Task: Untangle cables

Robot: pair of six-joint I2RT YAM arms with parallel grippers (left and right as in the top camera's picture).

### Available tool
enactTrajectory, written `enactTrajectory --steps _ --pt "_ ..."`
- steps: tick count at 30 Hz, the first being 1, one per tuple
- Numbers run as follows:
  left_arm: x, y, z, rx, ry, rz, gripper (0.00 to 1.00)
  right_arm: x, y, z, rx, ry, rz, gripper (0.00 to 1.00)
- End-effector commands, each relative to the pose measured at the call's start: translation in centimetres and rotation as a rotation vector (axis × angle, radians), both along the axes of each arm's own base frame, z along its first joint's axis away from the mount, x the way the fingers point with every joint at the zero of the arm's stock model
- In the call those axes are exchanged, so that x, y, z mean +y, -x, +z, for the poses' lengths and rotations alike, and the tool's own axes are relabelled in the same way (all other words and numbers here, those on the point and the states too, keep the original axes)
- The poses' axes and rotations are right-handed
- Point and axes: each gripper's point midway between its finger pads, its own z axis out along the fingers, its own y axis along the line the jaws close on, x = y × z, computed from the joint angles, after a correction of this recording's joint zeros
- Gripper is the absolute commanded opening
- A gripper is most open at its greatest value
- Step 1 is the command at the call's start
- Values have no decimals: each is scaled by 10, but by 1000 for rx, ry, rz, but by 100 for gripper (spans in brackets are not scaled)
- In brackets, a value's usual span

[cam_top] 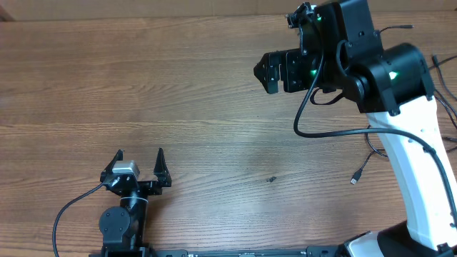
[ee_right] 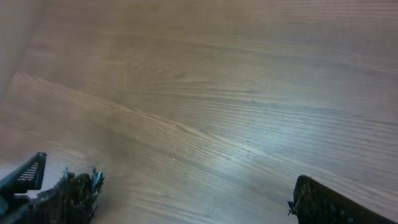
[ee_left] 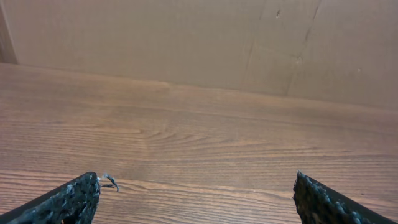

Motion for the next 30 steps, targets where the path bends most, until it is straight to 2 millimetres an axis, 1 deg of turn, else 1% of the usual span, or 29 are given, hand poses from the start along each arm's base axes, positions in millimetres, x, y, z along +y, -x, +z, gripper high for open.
enactTrajectory --steps 1,8,11,17,21,25,30 --pt "3 0 0 -3 -20 13 100 -3 8 3 -54 -16 3 100" --pt "3 0 0 -3 -20 13 100 -3 10 -15 -153 -61 5 100" --pt "3 0 0 -3 -20 12 99 -7 15 -21 -197 -76 1 100" --pt "3 0 0 -3 -20 12 99 -16 24 -27 -284 -93 -23 100" --pt "3 0 0 -3 -20 12 99 -29 29 -31 -322 -99 -54 100" --pt "3 0 0 -3 -20 12 100 -47 31 -36 -377 -113 -98 100" --pt "3 0 0 -3 -20 12 100 -64 36 -42 -504 -156 -141 100"
